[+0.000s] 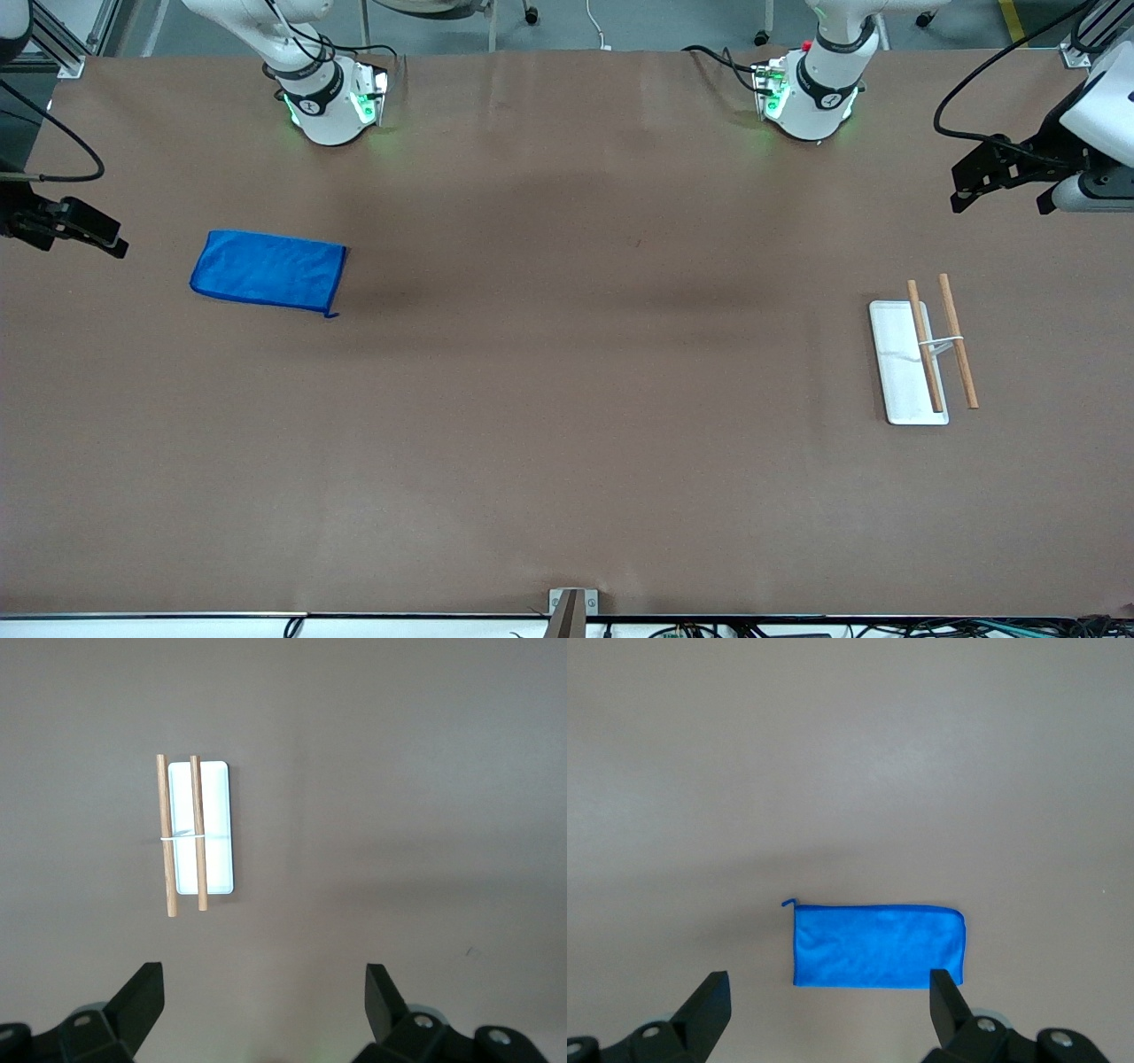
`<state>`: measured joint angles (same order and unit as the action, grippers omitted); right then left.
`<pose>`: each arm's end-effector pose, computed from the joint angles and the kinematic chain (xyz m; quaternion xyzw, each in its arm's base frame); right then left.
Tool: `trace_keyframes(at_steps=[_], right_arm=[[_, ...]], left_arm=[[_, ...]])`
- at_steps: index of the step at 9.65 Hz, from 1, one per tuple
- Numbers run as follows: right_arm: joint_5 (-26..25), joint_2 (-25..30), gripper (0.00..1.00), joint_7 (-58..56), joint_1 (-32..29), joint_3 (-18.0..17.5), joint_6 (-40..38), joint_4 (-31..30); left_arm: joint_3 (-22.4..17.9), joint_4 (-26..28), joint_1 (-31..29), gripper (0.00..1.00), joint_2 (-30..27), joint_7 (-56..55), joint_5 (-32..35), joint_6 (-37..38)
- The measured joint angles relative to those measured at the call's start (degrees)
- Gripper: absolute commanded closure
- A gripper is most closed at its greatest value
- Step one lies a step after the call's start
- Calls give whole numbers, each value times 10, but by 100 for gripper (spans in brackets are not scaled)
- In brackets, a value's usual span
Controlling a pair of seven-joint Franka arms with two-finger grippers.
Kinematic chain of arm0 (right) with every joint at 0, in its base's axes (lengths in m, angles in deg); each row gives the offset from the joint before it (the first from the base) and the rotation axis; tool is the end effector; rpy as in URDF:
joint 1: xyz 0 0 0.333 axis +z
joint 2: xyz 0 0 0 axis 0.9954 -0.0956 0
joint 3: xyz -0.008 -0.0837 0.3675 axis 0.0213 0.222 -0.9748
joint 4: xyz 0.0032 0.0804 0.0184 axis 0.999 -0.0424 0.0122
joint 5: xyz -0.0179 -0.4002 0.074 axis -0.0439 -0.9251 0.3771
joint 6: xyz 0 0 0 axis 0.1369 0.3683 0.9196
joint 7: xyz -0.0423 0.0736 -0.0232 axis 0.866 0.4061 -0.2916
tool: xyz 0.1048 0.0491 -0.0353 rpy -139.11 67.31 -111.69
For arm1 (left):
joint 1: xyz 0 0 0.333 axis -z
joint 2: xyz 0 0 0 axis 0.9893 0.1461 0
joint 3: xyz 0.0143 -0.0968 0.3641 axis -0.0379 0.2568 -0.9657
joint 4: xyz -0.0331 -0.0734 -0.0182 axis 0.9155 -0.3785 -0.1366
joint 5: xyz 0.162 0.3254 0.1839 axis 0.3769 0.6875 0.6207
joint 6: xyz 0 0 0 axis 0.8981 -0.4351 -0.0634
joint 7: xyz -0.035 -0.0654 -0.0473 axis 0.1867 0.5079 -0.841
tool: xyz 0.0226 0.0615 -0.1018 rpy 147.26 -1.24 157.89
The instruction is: Right arm passes towel to left arm to hang
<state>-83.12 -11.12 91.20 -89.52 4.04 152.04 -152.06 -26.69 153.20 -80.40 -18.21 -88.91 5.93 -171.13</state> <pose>0.5570 -0.0593 0.6340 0.9976 -0.0673 -0.0150 0.0055 0.5407 -0.0599 0.7049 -0.9996 0.0251 -0.0096 0.0063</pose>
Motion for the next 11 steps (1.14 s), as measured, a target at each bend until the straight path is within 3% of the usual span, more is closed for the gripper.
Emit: trace_keyframes(at_steps=[4,11], right_arm=[[0,-7,1,-1,-13,0,97,-144],[0,-24,3,-65,-92,5,375,-407]], left_arm=[[0,0,0,0,3,3,0,2],[0,2,0,0,7,4,0,5]])
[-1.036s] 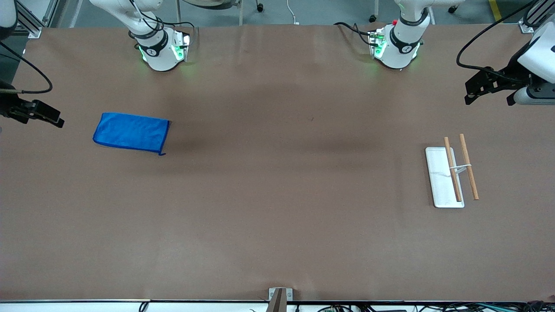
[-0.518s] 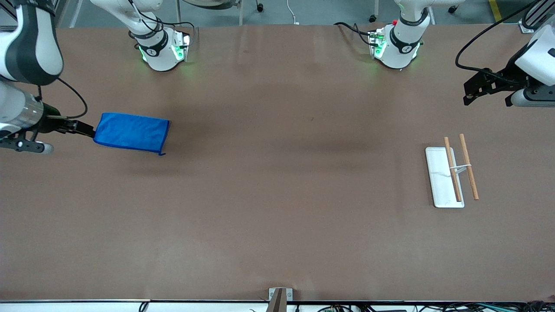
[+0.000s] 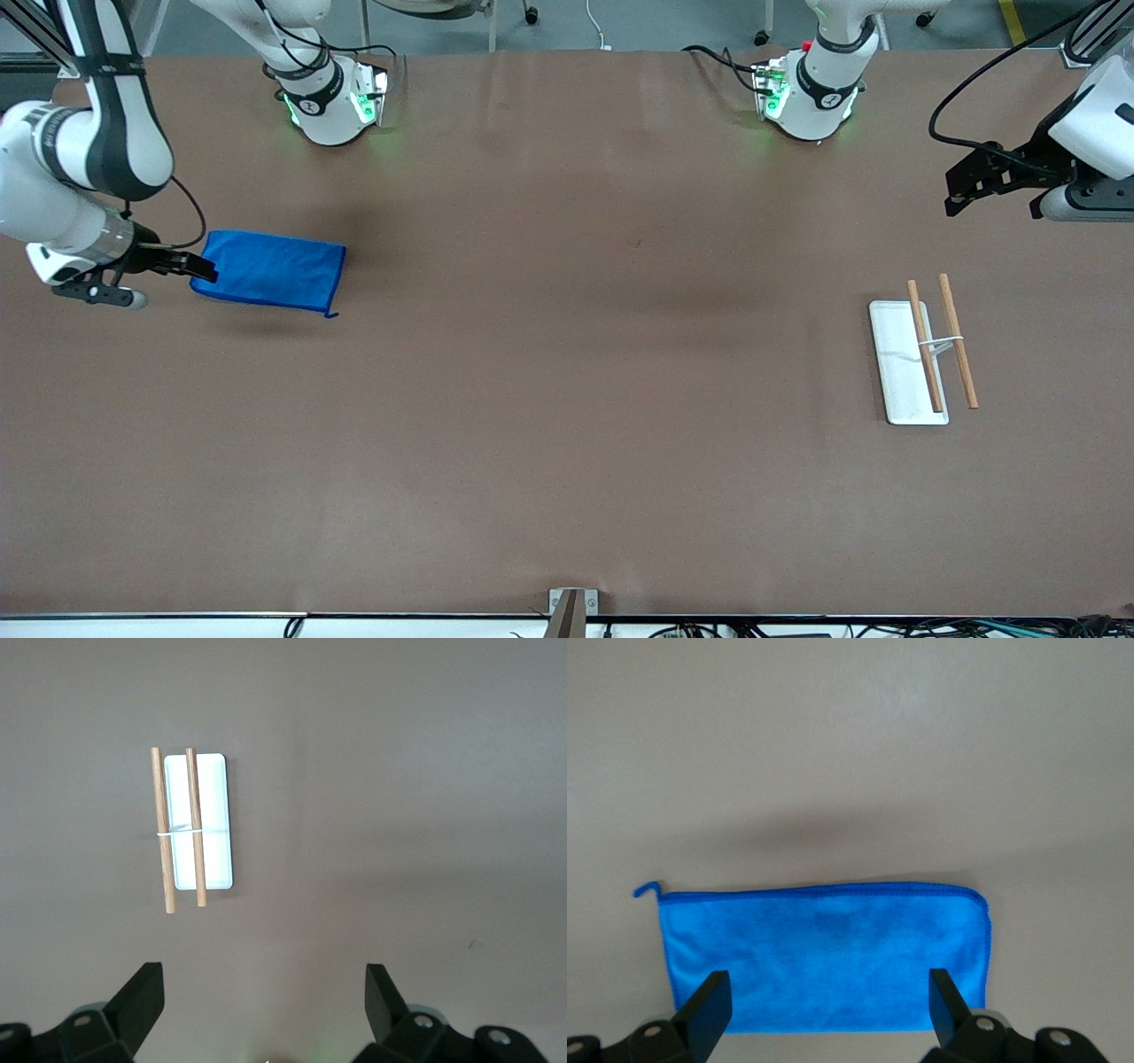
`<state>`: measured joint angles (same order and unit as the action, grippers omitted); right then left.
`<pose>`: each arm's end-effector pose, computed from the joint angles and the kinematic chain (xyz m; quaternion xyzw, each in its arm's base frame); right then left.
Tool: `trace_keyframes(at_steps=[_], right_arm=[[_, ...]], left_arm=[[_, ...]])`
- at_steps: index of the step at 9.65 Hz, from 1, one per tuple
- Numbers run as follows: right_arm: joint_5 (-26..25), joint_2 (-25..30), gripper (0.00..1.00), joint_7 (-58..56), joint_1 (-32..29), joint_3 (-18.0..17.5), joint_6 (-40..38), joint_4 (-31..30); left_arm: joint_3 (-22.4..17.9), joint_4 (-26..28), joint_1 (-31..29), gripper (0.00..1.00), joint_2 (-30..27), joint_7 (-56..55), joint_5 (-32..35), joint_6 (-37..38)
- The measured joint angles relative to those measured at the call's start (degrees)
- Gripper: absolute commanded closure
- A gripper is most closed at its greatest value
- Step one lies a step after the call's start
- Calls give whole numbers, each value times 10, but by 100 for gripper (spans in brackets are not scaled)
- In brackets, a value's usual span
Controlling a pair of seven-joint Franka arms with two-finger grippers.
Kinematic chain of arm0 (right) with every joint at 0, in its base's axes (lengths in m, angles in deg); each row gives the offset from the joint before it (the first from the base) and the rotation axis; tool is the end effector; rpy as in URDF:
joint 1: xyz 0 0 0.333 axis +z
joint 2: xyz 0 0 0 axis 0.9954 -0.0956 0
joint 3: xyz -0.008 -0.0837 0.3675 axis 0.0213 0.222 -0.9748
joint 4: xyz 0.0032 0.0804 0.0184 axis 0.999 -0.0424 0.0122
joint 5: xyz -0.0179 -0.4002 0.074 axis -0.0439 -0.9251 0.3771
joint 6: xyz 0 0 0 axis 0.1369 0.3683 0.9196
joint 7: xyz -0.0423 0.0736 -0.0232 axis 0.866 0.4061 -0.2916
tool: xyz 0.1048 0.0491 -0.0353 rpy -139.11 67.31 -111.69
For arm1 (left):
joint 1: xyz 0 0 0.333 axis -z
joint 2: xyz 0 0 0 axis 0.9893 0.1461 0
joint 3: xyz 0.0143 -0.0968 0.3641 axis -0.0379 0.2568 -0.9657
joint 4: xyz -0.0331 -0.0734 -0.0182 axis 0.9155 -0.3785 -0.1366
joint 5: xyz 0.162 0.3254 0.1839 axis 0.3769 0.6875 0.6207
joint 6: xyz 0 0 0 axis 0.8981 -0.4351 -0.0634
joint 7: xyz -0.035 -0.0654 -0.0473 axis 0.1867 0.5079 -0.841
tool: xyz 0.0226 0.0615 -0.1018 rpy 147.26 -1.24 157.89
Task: Right arm passes towel to left arm to hang
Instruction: 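Lower the right gripper onto the blue towel's edge and close it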
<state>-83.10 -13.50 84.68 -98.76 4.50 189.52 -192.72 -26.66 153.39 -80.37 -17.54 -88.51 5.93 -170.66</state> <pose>0.4674 -0.1310 0.3347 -0.9938 0.0910 0.0631 0.0067 0.5439 -0.0604 0.6962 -0.9996 0.0291 0.0020 0.0067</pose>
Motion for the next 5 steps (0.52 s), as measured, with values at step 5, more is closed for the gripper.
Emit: trace_keyframes(at_steps=[5], right_arm=[[0,-135,5,-3,-12,0,221,-94]], left_arm=[[0,0,0,0,2,0,0,0]])
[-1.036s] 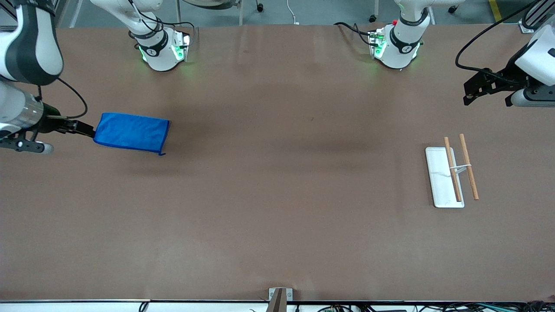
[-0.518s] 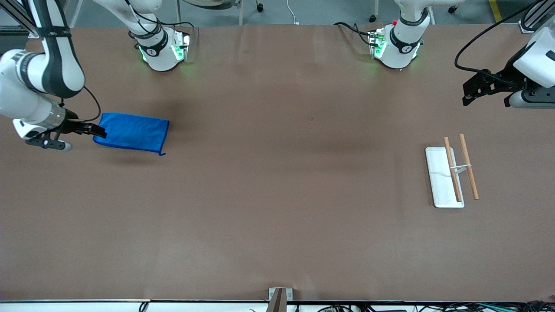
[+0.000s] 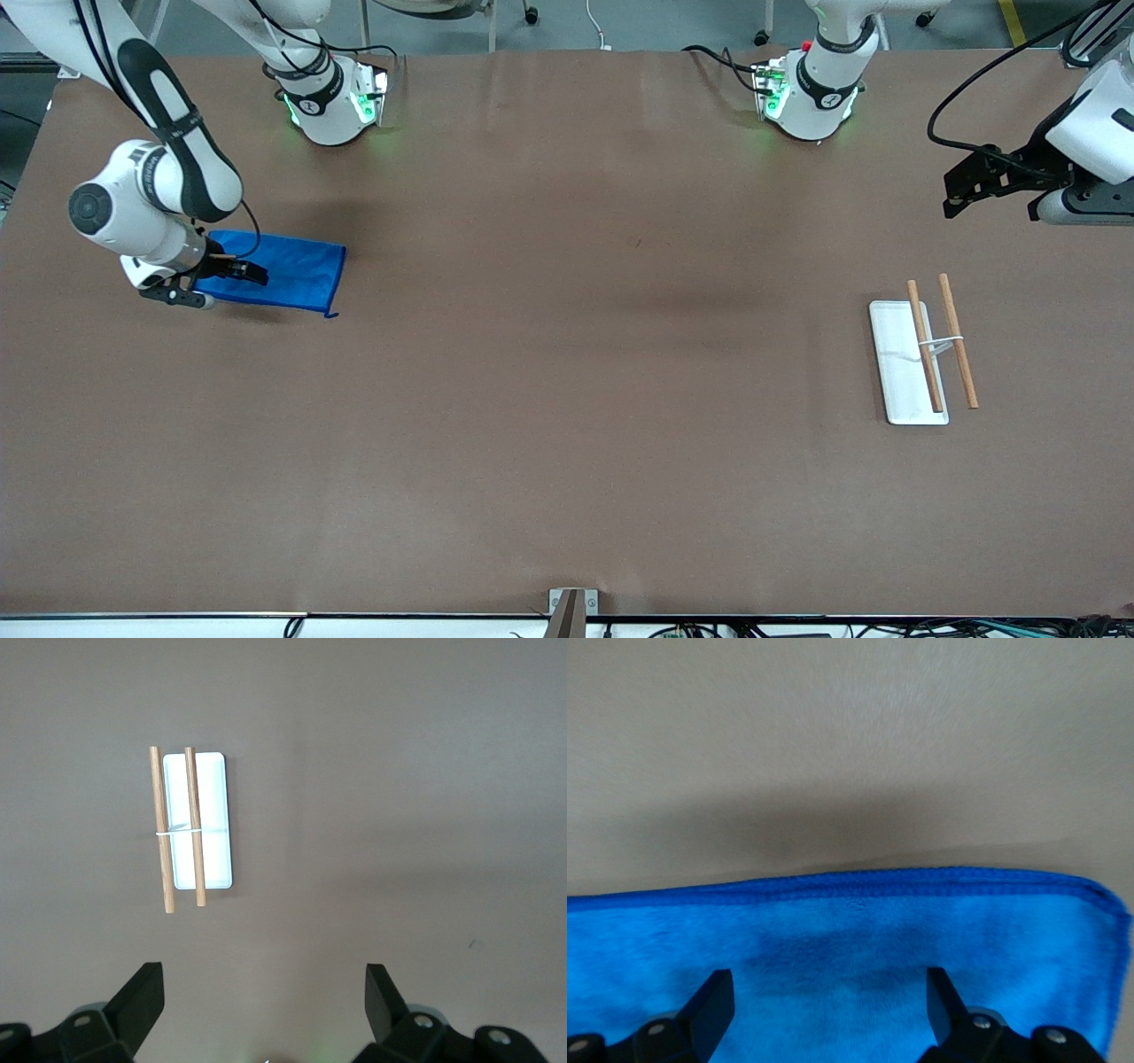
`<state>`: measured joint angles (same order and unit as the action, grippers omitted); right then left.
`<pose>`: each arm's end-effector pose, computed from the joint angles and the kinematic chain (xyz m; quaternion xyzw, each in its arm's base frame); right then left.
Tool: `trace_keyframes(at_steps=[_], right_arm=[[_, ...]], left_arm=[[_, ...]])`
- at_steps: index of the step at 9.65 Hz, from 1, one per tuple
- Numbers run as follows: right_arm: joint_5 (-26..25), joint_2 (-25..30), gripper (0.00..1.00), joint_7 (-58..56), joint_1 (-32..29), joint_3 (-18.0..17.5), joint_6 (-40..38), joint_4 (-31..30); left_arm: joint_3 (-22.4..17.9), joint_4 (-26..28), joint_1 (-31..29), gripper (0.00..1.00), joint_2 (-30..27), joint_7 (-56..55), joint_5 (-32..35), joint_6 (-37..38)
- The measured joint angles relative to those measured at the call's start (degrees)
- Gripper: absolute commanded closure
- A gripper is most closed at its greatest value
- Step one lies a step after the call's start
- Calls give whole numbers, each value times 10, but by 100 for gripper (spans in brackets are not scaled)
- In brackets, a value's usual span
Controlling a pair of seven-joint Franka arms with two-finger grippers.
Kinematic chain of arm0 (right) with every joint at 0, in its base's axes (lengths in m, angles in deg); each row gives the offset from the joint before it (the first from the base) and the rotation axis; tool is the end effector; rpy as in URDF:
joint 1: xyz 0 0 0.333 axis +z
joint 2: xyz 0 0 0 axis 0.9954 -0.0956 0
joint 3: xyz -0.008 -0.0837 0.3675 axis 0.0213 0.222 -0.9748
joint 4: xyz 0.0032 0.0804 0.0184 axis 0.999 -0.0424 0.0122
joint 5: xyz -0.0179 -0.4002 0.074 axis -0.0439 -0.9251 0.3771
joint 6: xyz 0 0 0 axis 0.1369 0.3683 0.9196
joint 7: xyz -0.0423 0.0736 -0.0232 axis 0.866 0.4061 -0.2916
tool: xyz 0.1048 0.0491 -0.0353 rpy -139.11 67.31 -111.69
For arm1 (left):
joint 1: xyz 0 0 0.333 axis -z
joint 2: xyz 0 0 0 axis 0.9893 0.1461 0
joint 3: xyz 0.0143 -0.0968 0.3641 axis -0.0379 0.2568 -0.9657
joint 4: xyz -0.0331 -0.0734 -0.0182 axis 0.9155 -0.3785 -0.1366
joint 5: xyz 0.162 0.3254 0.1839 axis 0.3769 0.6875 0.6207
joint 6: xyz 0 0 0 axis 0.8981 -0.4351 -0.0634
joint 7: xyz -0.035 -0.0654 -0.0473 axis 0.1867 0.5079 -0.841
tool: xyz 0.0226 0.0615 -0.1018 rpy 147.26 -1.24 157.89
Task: Right arm passes towel to left arm to hang
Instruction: 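Lower the right gripper onto the blue towel's edge and close it, then lift the blue towel off the table with the right gripper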
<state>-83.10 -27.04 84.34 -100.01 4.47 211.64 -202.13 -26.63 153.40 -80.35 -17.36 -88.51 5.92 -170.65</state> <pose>0.4291 -0.1300 0.1948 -0.9928 0.0971 0.0702 0.0082 0.5449 -0.0609 0.6944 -0.9995 0.0295 0.0037 0.0067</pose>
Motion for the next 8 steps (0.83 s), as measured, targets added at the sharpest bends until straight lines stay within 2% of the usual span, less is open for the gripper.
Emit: trace_keyframes(at_steps=[1,2,3,4,5,6,8], right_arm=[[0,-11,5,-4,0,0,12,0],[0,-11,23,-6,0,0,11,0],[0,-10,69,-8,0,0,11,0],[0,-9,89,-10,0,0,9,0],[0,-8,97,-15,0,0,8,0],[0,-8,100,-20,0,0,5,0],[0,-7,100,-22,0,-2,-26,6]], left_arm=[[0,0,0,0,0,0,0,0],[0,0,0,0,0,0,0,0],[0,0,0,0,0,0,0,0],[0,0,0,0,0,0,0,0],[0,0,0,0,0,0,0,0],[0,0,0,0,0,0,0,0],[0,0,0,0,0,0,0,0]])
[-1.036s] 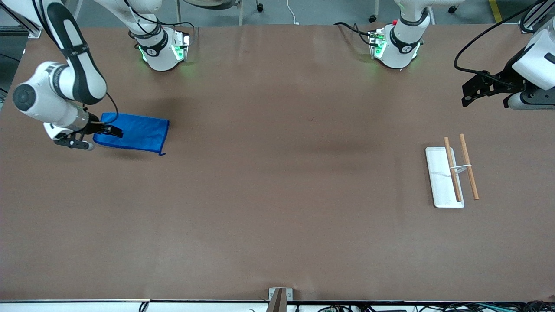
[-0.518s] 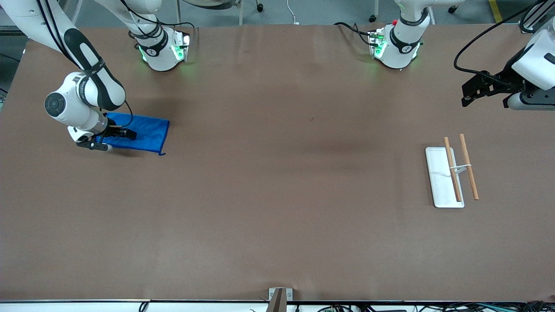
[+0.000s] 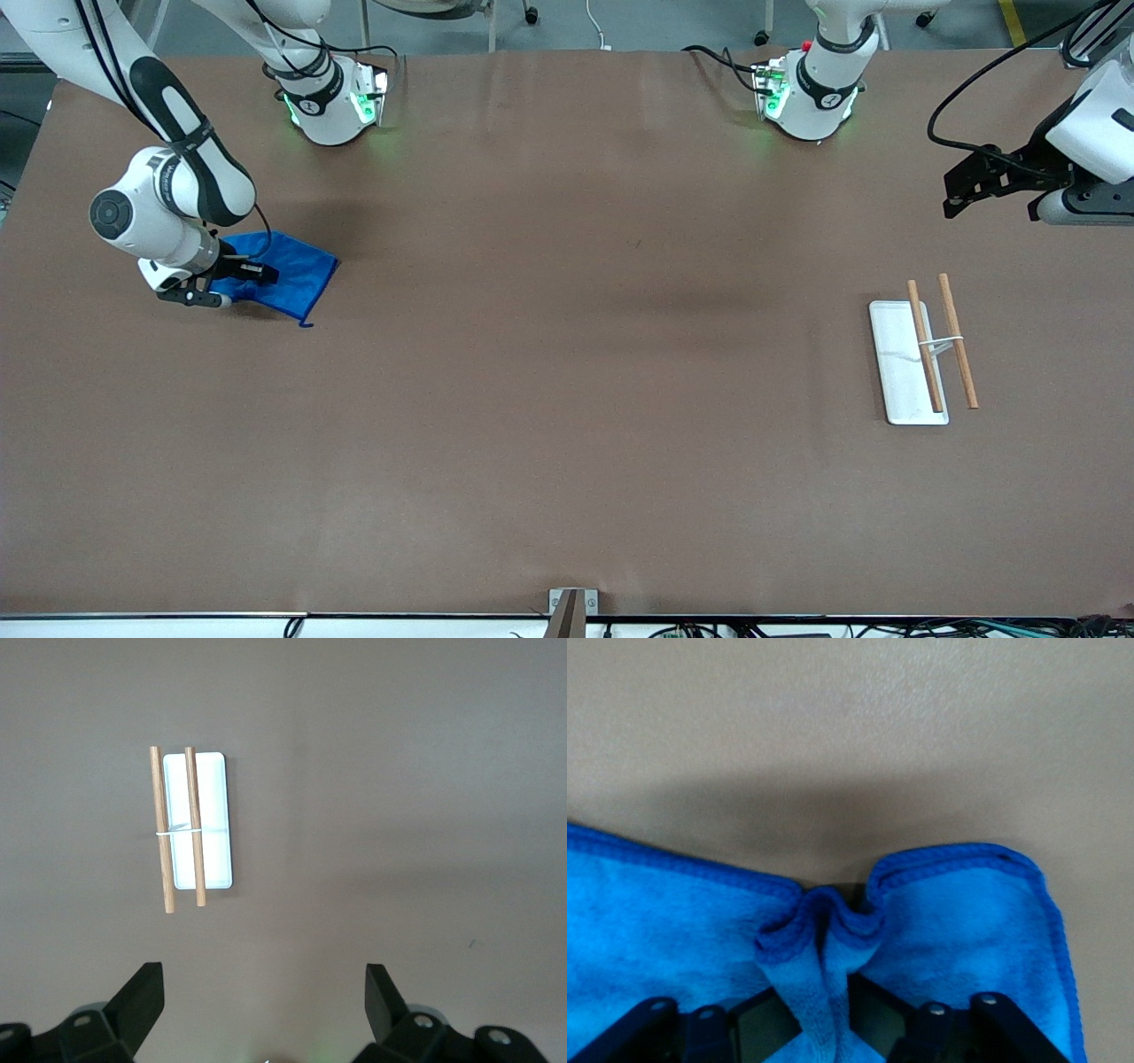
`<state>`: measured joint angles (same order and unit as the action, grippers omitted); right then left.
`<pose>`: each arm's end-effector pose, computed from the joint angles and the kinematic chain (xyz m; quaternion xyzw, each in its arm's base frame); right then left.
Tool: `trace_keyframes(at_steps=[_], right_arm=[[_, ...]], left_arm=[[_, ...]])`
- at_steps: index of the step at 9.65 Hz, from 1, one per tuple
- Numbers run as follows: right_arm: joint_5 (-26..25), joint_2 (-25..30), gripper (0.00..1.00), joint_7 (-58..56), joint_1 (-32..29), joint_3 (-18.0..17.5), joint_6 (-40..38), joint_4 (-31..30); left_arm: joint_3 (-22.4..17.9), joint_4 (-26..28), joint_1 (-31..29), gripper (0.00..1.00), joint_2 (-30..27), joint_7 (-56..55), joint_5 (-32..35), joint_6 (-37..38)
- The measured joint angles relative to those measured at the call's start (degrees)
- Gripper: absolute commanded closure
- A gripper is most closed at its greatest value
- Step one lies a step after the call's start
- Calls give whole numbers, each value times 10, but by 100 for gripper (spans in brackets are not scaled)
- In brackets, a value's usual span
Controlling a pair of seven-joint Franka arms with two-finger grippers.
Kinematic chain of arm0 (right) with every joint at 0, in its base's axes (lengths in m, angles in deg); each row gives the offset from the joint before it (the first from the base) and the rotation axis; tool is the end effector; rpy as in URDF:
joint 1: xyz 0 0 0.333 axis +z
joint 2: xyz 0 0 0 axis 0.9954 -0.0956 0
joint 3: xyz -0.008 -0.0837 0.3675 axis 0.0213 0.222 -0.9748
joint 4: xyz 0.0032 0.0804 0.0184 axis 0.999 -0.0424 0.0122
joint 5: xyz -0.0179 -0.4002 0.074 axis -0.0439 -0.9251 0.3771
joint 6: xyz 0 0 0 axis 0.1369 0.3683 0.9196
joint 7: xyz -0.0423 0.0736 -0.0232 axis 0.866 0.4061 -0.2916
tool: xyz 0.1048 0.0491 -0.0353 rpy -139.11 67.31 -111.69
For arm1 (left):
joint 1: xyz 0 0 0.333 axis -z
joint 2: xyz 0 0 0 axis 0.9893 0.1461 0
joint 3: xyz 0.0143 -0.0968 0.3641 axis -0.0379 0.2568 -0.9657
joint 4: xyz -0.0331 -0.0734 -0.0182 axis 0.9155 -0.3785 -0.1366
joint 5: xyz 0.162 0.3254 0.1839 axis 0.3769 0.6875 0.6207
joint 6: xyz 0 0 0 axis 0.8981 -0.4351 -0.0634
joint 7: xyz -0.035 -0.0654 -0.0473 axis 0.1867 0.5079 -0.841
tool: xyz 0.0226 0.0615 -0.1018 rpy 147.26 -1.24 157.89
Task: Right arm passes towel to left arm to hang
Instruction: 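Lift the blue towel off the table with the right gripper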
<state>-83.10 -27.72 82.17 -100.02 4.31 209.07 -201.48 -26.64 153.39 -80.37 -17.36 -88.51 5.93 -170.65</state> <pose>0.4274 -0.1283 0.1896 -0.9927 0.0769 0.0922 0.0142 0.5450 -0.0606 0.6945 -0.9995 0.0293 0.0036 0.0067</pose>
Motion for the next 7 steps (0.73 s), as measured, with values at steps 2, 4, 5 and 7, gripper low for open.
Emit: trace_keyframes(at_steps=[2,4,5,7], right_arm=[[0,7,100,1,2,-5,-59,15],[3,45,100,34,26,-10,-165,52],[15,70,100,53,47,-12,-233,82],[78,100,100,60,82,-13,-375,180]], left_arm=[[0,0,0,0,0,0,0,0],[0,0,0,0,0,0,0,0],[0,0,0,0,0,0,0,0],[0,0,0,0,0,0,0,0]])
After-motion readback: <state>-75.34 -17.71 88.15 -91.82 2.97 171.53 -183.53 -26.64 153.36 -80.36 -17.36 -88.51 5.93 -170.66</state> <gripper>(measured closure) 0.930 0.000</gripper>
